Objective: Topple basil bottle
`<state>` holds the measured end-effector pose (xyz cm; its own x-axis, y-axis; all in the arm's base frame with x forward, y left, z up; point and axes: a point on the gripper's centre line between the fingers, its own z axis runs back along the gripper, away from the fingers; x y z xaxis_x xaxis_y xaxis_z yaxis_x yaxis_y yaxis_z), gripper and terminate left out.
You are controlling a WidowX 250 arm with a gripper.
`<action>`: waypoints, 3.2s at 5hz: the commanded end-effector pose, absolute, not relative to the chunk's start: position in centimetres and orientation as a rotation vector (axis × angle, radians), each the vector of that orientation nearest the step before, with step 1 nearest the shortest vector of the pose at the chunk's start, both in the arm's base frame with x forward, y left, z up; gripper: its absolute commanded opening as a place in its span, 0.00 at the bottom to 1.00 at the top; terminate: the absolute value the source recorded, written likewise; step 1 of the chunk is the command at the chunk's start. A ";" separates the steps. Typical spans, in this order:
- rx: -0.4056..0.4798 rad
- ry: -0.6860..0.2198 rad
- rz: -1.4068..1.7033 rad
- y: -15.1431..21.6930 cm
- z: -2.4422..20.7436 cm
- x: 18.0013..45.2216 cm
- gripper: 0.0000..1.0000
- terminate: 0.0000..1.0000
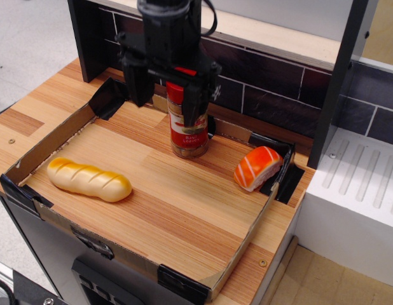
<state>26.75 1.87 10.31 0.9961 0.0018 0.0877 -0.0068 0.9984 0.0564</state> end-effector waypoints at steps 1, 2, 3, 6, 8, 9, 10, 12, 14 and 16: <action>0.059 -0.155 0.014 1.8 10.8 28.7 1.00 0.00; 0.069 -0.160 0.032 1.6 10.5 29.4 1.00 0.00; 0.071 -0.166 0.047 1.6 10.3 30.2 1.00 0.00; 0.113 -0.223 0.141 2.7 10.9 31.7 1.00 0.00; 0.140 -0.246 0.242 3.4 10.2 32.0 1.00 0.00; 0.120 -0.234 0.279 3.6 9.9 32.3 1.00 0.00; 0.092 -0.221 0.306 3.8 9.8 32.4 1.00 0.00; 0.107 -0.293 0.263 3.2 10.0 32.1 0.00 0.00; 0.216 -0.589 0.352 2.5 9.8 29.7 0.00 0.00; 0.163 -0.636 0.394 1.5 8.9 28.3 0.00 0.00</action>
<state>27.93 1.46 8.09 0.7516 0.3142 0.5799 -0.4093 0.9117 0.0366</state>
